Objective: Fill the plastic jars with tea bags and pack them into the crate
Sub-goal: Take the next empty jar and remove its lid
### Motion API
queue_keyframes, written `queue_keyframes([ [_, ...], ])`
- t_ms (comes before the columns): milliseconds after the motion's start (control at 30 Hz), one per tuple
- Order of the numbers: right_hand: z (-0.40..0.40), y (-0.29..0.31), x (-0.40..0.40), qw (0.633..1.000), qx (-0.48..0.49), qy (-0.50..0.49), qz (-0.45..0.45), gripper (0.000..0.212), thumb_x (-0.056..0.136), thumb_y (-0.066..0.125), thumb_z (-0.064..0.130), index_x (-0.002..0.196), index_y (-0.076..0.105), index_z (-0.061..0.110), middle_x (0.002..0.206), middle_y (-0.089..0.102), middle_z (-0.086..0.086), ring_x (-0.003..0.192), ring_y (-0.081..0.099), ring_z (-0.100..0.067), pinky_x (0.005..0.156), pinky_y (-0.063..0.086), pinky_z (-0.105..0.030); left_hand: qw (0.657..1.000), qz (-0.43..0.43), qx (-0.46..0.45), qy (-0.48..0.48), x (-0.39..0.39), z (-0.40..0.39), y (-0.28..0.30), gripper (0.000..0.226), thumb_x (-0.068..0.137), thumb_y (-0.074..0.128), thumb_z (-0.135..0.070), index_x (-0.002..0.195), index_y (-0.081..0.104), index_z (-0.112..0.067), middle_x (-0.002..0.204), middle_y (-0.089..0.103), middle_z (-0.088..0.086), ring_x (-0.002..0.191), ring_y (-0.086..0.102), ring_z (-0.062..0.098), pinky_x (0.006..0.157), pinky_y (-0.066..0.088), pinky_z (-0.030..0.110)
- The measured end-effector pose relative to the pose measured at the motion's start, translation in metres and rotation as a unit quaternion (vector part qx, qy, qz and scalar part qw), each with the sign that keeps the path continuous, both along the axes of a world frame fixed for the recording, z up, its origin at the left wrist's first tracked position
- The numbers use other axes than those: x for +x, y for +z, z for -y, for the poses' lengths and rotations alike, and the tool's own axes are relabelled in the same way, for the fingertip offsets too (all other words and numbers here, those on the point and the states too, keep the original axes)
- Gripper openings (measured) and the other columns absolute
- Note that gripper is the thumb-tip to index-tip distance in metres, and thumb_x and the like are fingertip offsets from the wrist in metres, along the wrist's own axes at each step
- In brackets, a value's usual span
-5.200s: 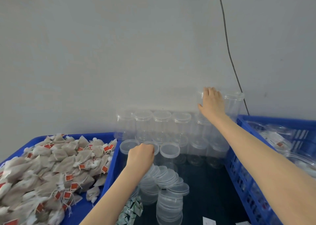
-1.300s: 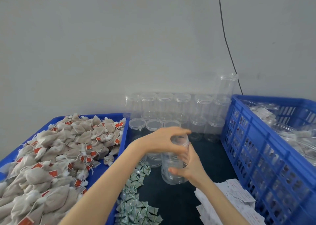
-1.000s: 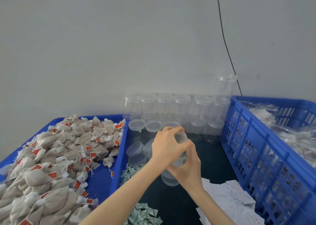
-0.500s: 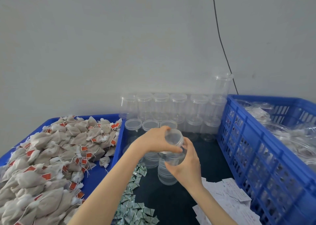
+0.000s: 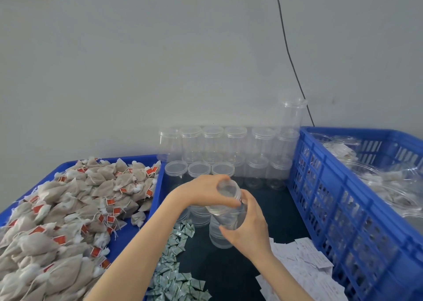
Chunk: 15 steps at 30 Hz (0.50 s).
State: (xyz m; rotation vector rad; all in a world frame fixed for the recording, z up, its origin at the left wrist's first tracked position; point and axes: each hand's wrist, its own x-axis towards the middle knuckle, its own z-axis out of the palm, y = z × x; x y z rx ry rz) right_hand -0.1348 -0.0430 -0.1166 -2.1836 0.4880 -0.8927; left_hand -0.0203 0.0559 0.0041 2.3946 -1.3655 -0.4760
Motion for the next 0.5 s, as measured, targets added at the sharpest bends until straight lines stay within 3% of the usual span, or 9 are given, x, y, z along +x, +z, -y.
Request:
queue_keyframes([
  [67, 0.000, -0.002, 0.000, 1.000, -0.016, 0.002, -0.004, 0.090, 0.062, 0.086, 0.033, 0.139, 0.043, 0.018, 0.129, 0.050, 0.013, 0.119, 0.049, -0.008, 0.102, 0.044, -0.029, 0.994, 0.047, 0.051, 0.082, -0.004, 0.004, -0.004, 0.093, 0.070, 0.047, -0.084, 0.140, 0.038, -0.024, 0.140, 0.048, 0.003, 0.121, 0.049, 0.023, 0.102, 0.041, 0.040],
  [133, 0.001, -0.005, -0.001, 1.000, -0.019, 0.006, -0.016, 0.091, 0.063, 0.085, 0.033, 0.141, 0.042, 0.018, 0.134, 0.050, 0.010, 0.123, 0.049, -0.010, 0.104, 0.044, -0.033, 0.991, 0.040, 0.085, 0.092, -0.005, 0.005, -0.007, 0.101, 0.072, 0.037, -0.087, 0.148, 0.025, -0.021, 0.148, 0.039, 0.009, 0.129, 0.044, 0.029, 0.106, 0.036, 0.044],
  [200, 0.003, -0.005, -0.003, 1.000, 0.006, 0.009, -0.025, 0.094, 0.063, 0.086, 0.034, 0.143, 0.037, 0.024, 0.134, 0.046, 0.016, 0.124, 0.046, -0.006, 0.103, 0.044, -0.030, 0.997, -0.029, 0.072, 0.016, -0.005, 0.002, -0.007, 0.103, 0.076, 0.045, -0.080, 0.152, -0.005, -0.032, 0.161, 0.004, 0.003, 0.144, 0.022, 0.026, 0.114, 0.024, 0.045],
  [267, 0.006, -0.005, -0.005, 0.999, 0.024, 0.010, -0.022, 0.096, 0.061, 0.087, 0.034, 0.142, 0.036, 0.028, 0.134, 0.046, 0.018, 0.123, 0.046, -0.004, 0.100, 0.044, -0.027, 0.993, -0.059, 0.071, -0.076, -0.006, -0.004, -0.002, 0.109, 0.077, 0.065, -0.063, 0.146, -0.016, -0.044, 0.157, -0.017, -0.013, 0.146, 0.010, 0.017, 0.117, 0.021, 0.045],
  [333, 0.009, -0.004, -0.007, 0.999, 0.024, 0.011, -0.023, 0.096, 0.060, 0.087, 0.036, 0.141, 0.037, 0.029, 0.133, 0.047, 0.017, 0.122, 0.047, -0.003, 0.099, 0.044, -0.025, 0.988, -0.034, 0.077, -0.127, -0.005, -0.006, 0.001, 0.103, 0.078, 0.074, -0.041, 0.147, -0.002, -0.047, 0.156, -0.007, -0.019, 0.143, 0.016, 0.013, 0.114, 0.027, 0.042],
  [400, 0.008, -0.004, -0.008, 0.999, 0.019, 0.017, -0.033, 0.095, 0.060, 0.087, 0.036, 0.140, 0.036, 0.031, 0.132, 0.047, 0.018, 0.121, 0.046, -0.002, 0.099, 0.043, -0.024, 0.991, -0.012, 0.055, -0.122, -0.004, -0.005, 0.003, 0.088, 0.079, 0.072, -0.029, 0.145, 0.017, -0.044, 0.151, 0.016, -0.013, 0.135, 0.031, 0.013, 0.108, 0.037, 0.039],
  [500, 0.006, -0.006, -0.010, 0.999, -0.001, 0.017, -0.031, 0.093, 0.062, 0.085, 0.034, 0.142, 0.038, 0.026, 0.133, 0.047, 0.016, 0.121, 0.047, -0.005, 0.100, 0.042, -0.024, 0.998, -0.014, 0.050, -0.042, -0.004, -0.001, 0.000, 0.074, 0.078, 0.068, -0.050, 0.140, 0.030, -0.036, 0.137, 0.039, -0.004, 0.117, 0.047, 0.017, 0.096, 0.048, 0.039],
])
